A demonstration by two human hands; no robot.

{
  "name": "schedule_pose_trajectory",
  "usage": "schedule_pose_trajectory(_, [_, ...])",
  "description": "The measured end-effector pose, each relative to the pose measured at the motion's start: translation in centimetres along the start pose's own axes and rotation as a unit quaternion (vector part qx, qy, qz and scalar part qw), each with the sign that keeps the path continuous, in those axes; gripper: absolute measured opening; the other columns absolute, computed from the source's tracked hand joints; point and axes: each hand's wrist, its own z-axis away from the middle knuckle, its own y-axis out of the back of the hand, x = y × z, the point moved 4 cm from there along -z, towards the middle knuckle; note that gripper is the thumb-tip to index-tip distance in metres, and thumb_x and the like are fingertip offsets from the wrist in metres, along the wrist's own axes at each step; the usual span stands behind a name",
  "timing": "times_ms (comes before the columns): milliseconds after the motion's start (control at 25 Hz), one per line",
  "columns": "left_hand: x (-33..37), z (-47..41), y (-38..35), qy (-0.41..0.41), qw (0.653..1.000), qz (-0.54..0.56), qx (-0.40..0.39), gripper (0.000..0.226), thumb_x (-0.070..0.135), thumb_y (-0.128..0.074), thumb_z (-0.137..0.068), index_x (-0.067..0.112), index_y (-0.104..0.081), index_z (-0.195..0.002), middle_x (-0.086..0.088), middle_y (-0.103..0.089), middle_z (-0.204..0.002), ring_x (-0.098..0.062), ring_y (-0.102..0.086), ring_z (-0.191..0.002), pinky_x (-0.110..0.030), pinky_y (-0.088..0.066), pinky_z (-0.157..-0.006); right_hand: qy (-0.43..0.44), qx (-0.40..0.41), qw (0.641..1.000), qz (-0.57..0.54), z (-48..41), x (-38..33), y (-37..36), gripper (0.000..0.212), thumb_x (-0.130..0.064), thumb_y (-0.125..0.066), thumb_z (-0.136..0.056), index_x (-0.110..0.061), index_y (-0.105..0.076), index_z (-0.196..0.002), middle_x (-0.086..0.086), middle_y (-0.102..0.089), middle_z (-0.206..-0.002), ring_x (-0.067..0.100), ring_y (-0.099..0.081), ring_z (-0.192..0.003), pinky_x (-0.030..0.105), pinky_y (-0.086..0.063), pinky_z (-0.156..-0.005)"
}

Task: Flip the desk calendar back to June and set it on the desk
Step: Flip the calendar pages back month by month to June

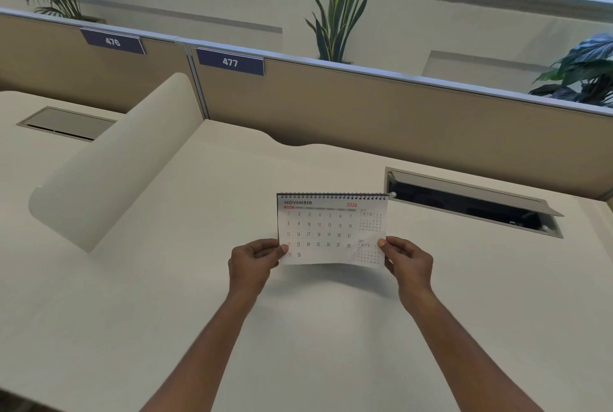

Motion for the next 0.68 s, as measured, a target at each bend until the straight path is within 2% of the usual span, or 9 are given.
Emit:
schedule_pose_trajectory(160, [-0.3, 0.0, 0.3, 0.013, 0.999, 0.028, -0.015, 0.01, 0.006, -0.084, -0.086, 0.009, -0.08, -0.094, -0.011, -0.084, -0.088, -0.023, -0.081, -0.08, -0.029, -0.065, -0.07, 0.014, -0.005, 1.0, 0.008, -0.2, -0.3, 0.2, 0.013, -0.003, -0.082, -0.084, -0.011, -0.077, -0.094, 0.012, -0.079, -0.095, 0.027, -0.074, -0.091, 0.039, -0.06, -0.086])
schedule_pose_trajectory(240, [-0.4, 0.1, 0.4, 0.015, 0.999, 0.041, -0.029, 0.013, 0.005, -0.08, -0.089, 0.009, -0.077, -0.1, -0.011, -0.084, -0.091, -0.025, -0.081, -0.08, -0.031, -0.065, -0.069, 0.018, -0.015, 1.0, 0.016, -0.1, -0.5, 0.3, 0.014, -0.002, -0.08, -0.086, -0.011, -0.077, -0.095, 0.011, -0.08, -0.096, 0.027, -0.075, -0.093, 0.035, -0.059, -0.084])
schedule_pose_trajectory(360, [-0.3, 0.3, 0.3, 0.013, 0.997, 0.05, -0.054, 0.018, 0.012, -0.081, -0.091, 0.015, -0.075, -0.108, -0.005, -0.085, -0.092, -0.017, -0.081, -0.082, -0.029, -0.064, -0.066, 0.02, -0.031, 0.999, 0.021, 0.0, -0.8, 0.4, 0.014, -0.001, -0.076, -0.089, -0.012, -0.076, -0.096, 0.012, -0.079, -0.099, 0.024, -0.074, -0.09, 0.035, -0.059, -0.083])
schedule_pose_trajectory(440, [-0.2, 0.3, 0.1, 0.009, 0.997, 0.04, -0.067, 0.018, 0.015, -0.082, -0.09, 0.018, -0.075, -0.107, -0.003, -0.085, -0.09, -0.011, -0.08, -0.083, -0.027, -0.063, -0.064, 0.015, -0.039, 0.999, 0.024, 0.1, -1.0, 0.5, 0.013, -0.002, -0.074, -0.091, -0.01, -0.076, -0.1, 0.014, -0.079, -0.102, 0.024, -0.074, -0.092, 0.039, -0.059, -0.086])
schedule_pose_trajectory(520, [-0.2, 0.3, 0.1, 0.01, 0.997, 0.034, -0.067, 0.018, 0.013, -0.082, -0.089, 0.016, -0.075, -0.105, -0.005, -0.085, -0.089, -0.013, -0.08, -0.084, -0.027, -0.063, -0.064, 0.01, -0.047, 0.999, 0.022, 0.2, -1.1, 0.7, 0.013, -0.004, -0.07, -0.095, -0.007, -0.075, -0.106, 0.013, -0.079, -0.103, 0.026, -0.075, -0.095, 0.041, -0.06, -0.085])
schedule_pose_trajectory(680, [-0.1, 0.4, 0.3, 0.017, 0.995, 0.062, -0.08, 0.023, 0.009, -0.084, -0.087, 0.006, -0.074, -0.107, -0.014, -0.084, -0.092, -0.023, -0.082, -0.087, -0.032, -0.065, -0.073, 0.013, -0.073, 0.997, 0.016, 0.7, -1.4, 0.9, 0.017, -0.006, -0.062, -0.101, -0.005, -0.074, -0.112, 0.009, -0.081, -0.103, 0.023, -0.077, -0.091, 0.033, -0.061, -0.072])
